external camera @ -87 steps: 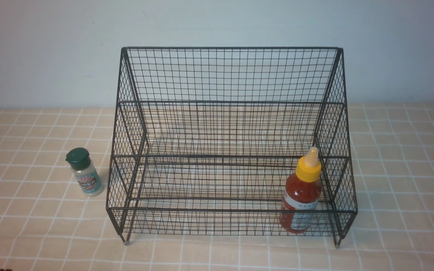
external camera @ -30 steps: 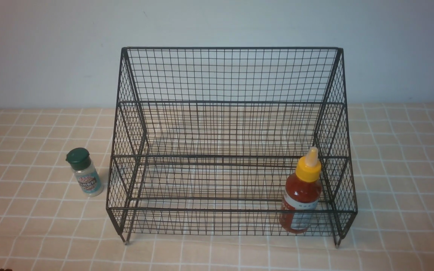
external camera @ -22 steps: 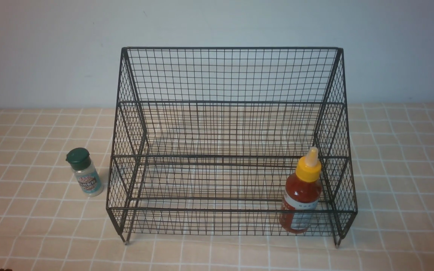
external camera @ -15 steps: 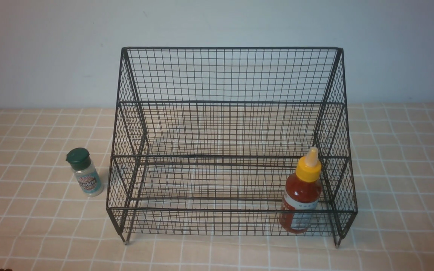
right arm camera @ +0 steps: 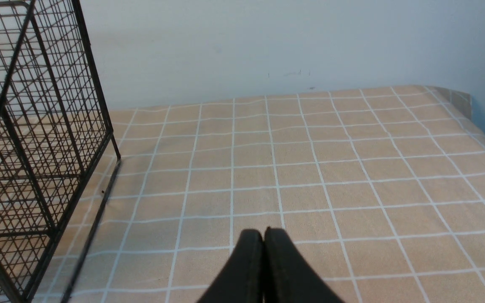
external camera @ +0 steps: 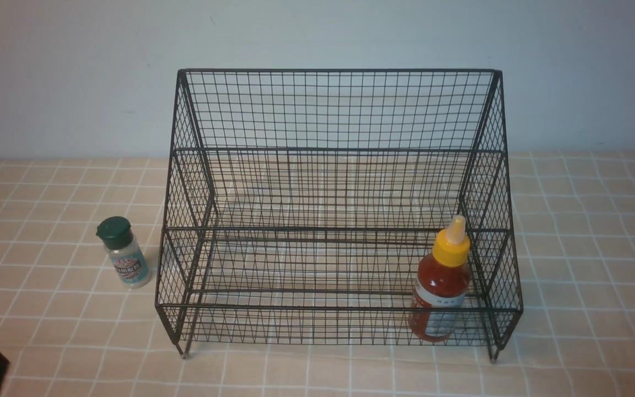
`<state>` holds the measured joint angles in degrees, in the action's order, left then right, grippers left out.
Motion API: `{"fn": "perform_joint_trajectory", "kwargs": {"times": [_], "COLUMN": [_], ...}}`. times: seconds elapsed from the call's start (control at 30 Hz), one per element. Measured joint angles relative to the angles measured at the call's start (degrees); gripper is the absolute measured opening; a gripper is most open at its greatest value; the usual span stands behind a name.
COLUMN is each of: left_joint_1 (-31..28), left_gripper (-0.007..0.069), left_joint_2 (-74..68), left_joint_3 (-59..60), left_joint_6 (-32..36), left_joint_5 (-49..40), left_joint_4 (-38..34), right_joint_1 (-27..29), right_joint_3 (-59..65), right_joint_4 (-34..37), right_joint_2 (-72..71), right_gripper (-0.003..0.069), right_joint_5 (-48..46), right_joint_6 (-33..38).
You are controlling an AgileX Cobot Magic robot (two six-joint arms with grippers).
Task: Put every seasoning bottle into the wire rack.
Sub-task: Use the left arm to grab the condiment bottle closest to it
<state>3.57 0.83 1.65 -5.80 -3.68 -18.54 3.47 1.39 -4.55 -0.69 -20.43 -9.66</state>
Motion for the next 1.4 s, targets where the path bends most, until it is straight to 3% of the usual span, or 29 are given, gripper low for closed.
{"fn": "perform_joint_trajectory", "kwargs": {"times": [0.17, 0.27, 0.33, 0.4, 0.5, 0.53, 0.6, 0.8, 0.97, 1.13, 1.4], "left_joint_1": [0.00, 0.00, 0.00, 0.00, 0.00, 0.00, 0.00, 0.00, -0.37, -5.03, -6.70], "left_gripper": [-0.0007, -0.0007, -0.0007, -0.0007, -0.0007, -0.0007, -0.0007, -0.0007, -0.0007, -0.0007, -0.0006], "left_joint_2": [0.00, 0.00, -0.24, -2.68, -11.43, -12.18, -24.49, -49.86, -67.10, -81.03, -89.76], "left_joint_3": [0.00, -1.10, -4.77, -10.01, -21.33, -21.33, -30.31, -43.27, -52.12, -62.98, -72.47], "left_joint_6": [-1.10, -0.69, 1.46, 4.45, 8.52, 8.89, 10.20, 12.01, 11.24, 9.44, 9.69], "left_joint_5": [15.64, 21.83, 21.50, 17.56, 2.79, 1.62, -15.47, -40.11, -46.53, -51.66, -51.90], "left_joint_4": [-8.64, -9.63, -8.63, -7.38, -6.38, -6.35, -5.51, -1.09, 4.17, 5.01, 5.06], "right_joint_1": [0.00, 0.00, 0.00, 0.00, 0.00, 0.00, 0.00, 0.00, 0.00, 0.00, 0.00], "right_joint_3": [0.00, 0.00, 0.00, 0.00, 0.00, 0.00, 0.00, 0.00, 0.00, 0.00, 0.00], "right_joint_4": [0.05, 0.05, 0.05, 0.05, 0.05, 0.05, 0.05, 0.05, 0.05, 0.05, 0.05], "right_joint_2": [0.00, 0.00, 0.00, 0.00, 0.00, 0.00, 0.00, 0.00, 0.00, 0.00, 0.00], "right_gripper": [-0.0013, -0.0013, -0.0013, -0.0013, -0.0013, -0.0013, -0.0013, -0.0013, -0.0013, -0.0013, -0.0013], "right_joint_5": [0.00, 0.00, 0.00, 0.00, 0.00, 0.00, 0.00, 0.00, 0.00, 0.00, 0.00], "right_joint_6": [0.00, 0.00, 0.00, 0.00, 0.00, 0.00, 0.00, 0.00, 0.00, 0.00, 0.00]}}
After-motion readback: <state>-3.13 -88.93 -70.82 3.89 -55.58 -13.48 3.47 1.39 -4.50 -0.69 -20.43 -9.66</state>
